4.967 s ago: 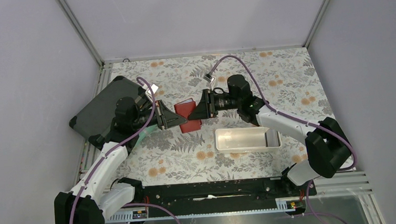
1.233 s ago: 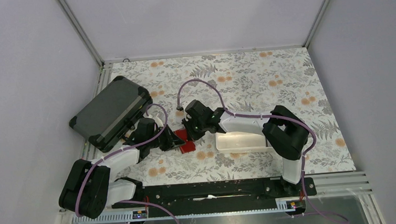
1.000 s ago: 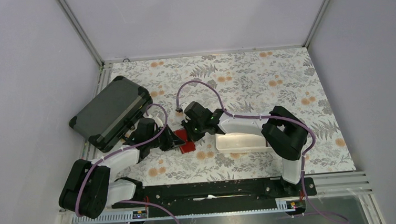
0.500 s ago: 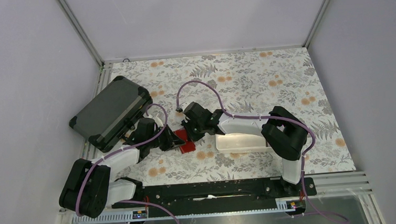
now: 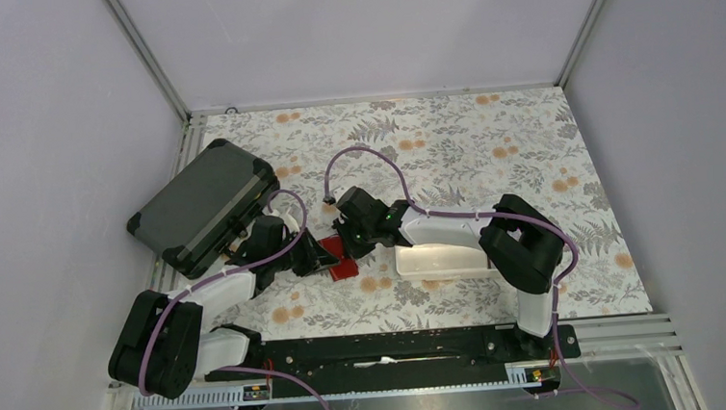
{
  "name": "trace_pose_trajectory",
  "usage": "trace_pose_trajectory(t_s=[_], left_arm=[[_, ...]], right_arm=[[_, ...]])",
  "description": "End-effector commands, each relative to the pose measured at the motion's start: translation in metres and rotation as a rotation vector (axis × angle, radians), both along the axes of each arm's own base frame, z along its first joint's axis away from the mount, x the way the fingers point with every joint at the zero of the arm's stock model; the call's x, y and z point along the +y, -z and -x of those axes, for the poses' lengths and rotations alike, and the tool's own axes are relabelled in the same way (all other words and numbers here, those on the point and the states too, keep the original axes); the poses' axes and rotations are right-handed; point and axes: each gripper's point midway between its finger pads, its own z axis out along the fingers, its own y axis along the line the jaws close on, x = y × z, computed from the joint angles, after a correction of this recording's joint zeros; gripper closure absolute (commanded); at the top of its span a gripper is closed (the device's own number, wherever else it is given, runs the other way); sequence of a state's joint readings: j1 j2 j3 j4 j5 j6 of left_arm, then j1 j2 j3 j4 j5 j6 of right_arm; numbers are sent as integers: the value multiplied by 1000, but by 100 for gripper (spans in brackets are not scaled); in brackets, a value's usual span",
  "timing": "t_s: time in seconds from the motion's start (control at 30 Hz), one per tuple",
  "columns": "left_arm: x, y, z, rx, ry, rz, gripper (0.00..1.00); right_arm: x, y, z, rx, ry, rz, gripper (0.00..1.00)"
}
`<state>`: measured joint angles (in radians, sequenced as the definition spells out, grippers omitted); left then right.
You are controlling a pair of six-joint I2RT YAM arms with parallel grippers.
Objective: Put the credit cards into the card holder
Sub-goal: Close the card holder at the center of the board.
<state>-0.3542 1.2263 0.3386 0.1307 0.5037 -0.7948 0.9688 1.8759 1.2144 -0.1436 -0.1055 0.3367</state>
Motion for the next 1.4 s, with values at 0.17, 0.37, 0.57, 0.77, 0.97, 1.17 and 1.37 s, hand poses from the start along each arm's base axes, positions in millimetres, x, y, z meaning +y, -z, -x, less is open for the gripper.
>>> trace_pose_trajectory(t_s=[0.17,0.37,0.57,0.77,0.97,1.17,1.37], left_arm=[[-3,-4,-10,-44,3,-2,100],[-3,-4,-11,-44,3,-1,100],[-3,-4,-11,-42,3,-3,100],[-3,-4,-12,-44,1,-2,100],[-4,-5,-11,-43,6,0,100],[-4,-4,-11,-44,9,2,100],[-4,-5,-11,-50,13,4,100]], right_arm=[[21,-23,-6,-42,0,-73,100],[23,-21,-2,-28,-22,-80,100],[21,-17,3,-17,-33,-73,100],[19,-14,10,-6,-51,-65,100],[23,-13,15,-3,-74,-65,100],[27,-10,20,3,-99,-62,100],[34,-9,27,8,-132,-67,100]])
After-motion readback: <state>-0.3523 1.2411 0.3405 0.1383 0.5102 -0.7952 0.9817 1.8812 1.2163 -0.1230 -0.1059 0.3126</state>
